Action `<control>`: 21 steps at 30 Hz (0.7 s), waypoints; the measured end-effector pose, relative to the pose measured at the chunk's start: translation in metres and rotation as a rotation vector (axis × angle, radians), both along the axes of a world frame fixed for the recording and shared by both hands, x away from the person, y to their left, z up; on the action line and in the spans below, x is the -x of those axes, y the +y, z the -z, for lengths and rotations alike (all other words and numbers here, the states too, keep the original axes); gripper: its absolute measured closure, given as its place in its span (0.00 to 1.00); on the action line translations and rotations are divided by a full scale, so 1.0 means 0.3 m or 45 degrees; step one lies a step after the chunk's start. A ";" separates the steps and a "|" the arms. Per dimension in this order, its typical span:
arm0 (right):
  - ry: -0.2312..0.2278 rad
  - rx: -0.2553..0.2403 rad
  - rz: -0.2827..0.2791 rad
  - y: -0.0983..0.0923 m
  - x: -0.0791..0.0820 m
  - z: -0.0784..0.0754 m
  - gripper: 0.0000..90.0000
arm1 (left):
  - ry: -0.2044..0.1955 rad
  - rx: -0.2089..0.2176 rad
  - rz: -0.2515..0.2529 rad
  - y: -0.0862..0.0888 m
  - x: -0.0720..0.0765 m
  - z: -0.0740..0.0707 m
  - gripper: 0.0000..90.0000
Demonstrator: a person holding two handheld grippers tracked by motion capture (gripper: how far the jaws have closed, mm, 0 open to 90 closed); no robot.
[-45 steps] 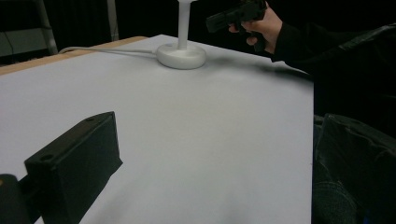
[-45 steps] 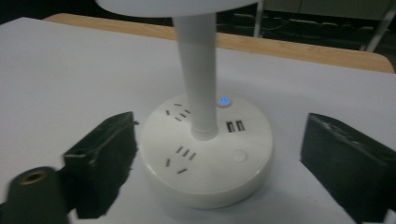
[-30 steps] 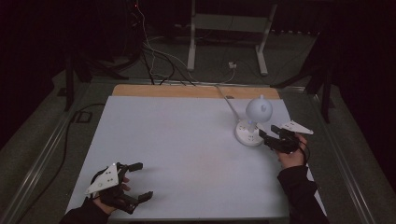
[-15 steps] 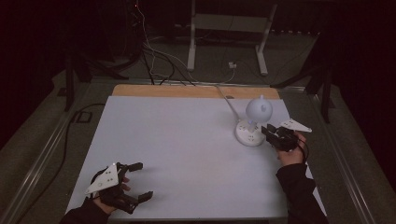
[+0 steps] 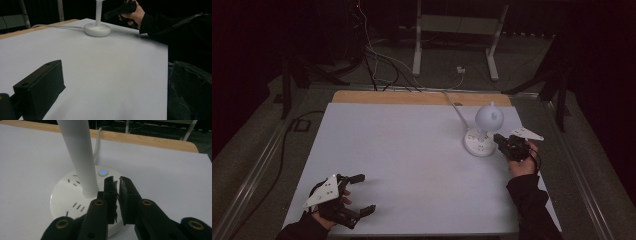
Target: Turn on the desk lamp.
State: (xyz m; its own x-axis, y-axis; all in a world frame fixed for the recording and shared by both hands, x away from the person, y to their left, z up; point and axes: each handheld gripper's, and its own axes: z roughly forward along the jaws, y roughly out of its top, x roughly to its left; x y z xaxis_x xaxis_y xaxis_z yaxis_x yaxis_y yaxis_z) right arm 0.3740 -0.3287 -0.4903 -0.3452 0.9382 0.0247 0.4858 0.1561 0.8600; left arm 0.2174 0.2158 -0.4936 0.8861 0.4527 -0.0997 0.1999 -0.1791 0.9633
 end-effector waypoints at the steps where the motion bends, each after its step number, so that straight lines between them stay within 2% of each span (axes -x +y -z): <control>1: 0.002 0.009 0.005 0.002 0.000 0.000 0.98 | 0.002 0.001 0.001 0.000 0.000 0.000 0.00; 6: 0.002 -0.006 0.018 0.011 0.001 -0.004 1.00 | 0.003 0.000 0.001 -0.002 0.000 0.001 0.00; 8: 0.005 0.020 0.017 0.020 0.000 -0.002 1.00 | 0.003 -0.001 0.001 -0.001 0.000 0.000 0.00; 16: 0.037 0.054 0.023 0.031 -0.007 0.018 1.00 | 0.002 0.001 0.001 0.000 0.000 0.000 0.00; 21: 0.050 0.053 0.026 0.033 -0.011 0.032 1.00 | 0.003 0.001 0.002 -0.001 0.000 0.000 0.00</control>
